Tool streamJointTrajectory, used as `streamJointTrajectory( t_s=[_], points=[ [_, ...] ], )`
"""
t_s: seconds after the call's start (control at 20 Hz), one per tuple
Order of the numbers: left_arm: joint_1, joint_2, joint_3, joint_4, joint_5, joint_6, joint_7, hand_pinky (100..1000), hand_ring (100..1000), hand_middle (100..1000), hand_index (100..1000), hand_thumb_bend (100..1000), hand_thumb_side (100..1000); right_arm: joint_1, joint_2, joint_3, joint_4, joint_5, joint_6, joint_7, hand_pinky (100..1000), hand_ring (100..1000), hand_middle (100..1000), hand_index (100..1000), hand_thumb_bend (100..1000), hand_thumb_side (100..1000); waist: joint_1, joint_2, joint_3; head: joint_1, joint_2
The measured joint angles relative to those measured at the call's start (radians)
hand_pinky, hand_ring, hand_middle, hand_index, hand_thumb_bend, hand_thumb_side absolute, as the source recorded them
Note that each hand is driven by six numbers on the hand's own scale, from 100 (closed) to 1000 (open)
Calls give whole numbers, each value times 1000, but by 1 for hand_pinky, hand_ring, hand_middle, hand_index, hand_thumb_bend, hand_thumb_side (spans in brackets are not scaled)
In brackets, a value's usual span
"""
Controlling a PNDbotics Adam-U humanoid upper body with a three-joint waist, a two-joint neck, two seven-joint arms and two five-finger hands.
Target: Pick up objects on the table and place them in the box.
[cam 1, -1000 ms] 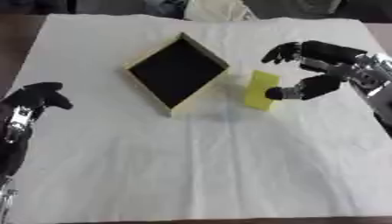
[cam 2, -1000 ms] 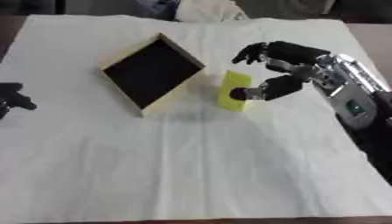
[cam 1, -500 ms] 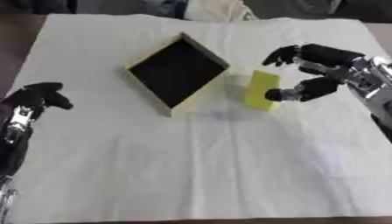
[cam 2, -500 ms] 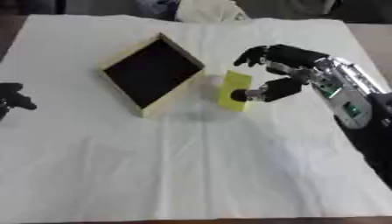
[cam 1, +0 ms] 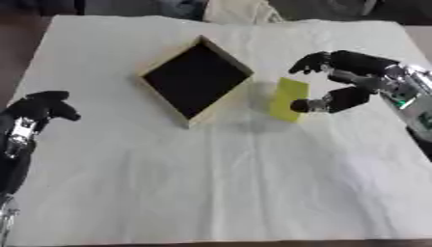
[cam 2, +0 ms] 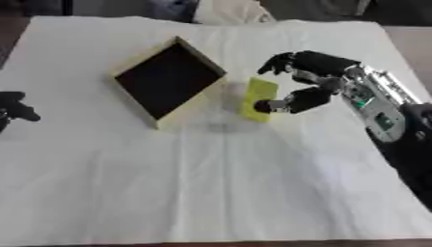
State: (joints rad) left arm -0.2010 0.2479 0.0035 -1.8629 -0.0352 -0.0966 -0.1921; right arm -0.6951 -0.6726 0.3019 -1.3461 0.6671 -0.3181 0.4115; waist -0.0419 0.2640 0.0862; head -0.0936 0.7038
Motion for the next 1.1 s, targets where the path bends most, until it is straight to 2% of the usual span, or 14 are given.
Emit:
streamJointTrajectory(
  t_s=[0.95,1.1],
  points=[
    [0,0,0,0,0,-3,-4,848,615,555,767,169,882,-1,16,-1,55,46,-5,-19,772,802,855,917,566,994,4,0,3,-6,0],
    [0,0,0,0,0,-3,-5,848,615,555,767,169,882,-1,17,-1,59,53,-5,-21,768,796,848,914,537,976,4,0,3,-6,0]
  ],
)
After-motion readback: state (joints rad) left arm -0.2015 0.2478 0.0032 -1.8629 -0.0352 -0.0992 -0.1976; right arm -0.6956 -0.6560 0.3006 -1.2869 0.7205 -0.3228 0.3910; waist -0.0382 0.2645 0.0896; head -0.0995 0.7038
